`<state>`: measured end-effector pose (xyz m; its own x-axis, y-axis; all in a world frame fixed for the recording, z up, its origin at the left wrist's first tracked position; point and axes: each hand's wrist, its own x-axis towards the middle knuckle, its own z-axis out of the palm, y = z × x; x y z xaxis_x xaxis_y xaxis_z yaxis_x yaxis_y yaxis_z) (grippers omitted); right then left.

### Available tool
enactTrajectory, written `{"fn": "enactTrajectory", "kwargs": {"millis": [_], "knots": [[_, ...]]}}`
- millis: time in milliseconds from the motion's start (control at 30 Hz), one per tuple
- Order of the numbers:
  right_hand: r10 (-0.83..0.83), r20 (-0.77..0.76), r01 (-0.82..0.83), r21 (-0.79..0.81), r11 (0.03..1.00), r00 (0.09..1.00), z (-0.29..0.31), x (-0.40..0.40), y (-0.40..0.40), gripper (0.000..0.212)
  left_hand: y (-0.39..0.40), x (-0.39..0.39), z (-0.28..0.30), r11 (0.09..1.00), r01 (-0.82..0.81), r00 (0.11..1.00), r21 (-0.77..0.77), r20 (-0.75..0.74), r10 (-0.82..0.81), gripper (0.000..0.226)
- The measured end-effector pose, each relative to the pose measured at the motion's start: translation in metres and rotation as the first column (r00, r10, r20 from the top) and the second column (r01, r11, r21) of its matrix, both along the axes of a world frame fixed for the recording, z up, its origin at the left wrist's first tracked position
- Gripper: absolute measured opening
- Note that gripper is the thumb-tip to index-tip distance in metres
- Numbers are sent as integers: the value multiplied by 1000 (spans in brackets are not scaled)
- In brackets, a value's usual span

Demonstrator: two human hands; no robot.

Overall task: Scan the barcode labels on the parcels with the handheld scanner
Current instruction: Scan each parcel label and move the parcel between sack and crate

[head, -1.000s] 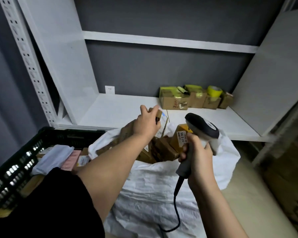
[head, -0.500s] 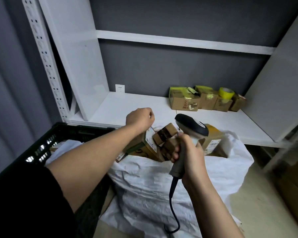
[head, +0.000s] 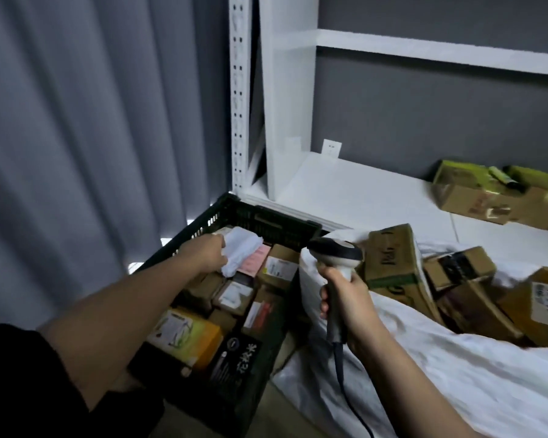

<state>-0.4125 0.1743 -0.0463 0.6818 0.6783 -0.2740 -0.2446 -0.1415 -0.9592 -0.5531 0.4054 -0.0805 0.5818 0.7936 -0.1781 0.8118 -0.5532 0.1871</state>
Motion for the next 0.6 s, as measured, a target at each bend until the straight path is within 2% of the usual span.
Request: {"fn": "enactTrajectory", "kwargs": {"millis": [133, 200, 300, 433, 533, 600], "knots": [[23, -36, -23, -2, 1000, 999, -36, -13, 53, 15, 34, -17, -42, 999, -34, 989, -21, -147, 31, 70], [40, -47, -41, -11, 999, 998, -54, -20, 77, 15, 49, -14, -65, 998, -36, 986, -42, -166, 29, 76], [58, -80, -62, -47, 997, 995, -82, -25, 113, 13, 71, -2, -107, 999, -41, 986, -36, -160, 35, 83], [51, -101, -58, -65, 996, 994, -105, -20, 147, 13, 92, 23, -158, 998, -58, 988, -28, -145, 54, 107], [88, -94, -95, -79, 992, 992, -117, -11, 161, 14, 109, 43, -187, 994, -109, 990, -6, -93, 108, 117], [105, -106, -113, -76, 991, 989, -125, -8, 164, 17, 117, 55, -205, 986, -157, 987, -47, -49, 155, 118]]}}
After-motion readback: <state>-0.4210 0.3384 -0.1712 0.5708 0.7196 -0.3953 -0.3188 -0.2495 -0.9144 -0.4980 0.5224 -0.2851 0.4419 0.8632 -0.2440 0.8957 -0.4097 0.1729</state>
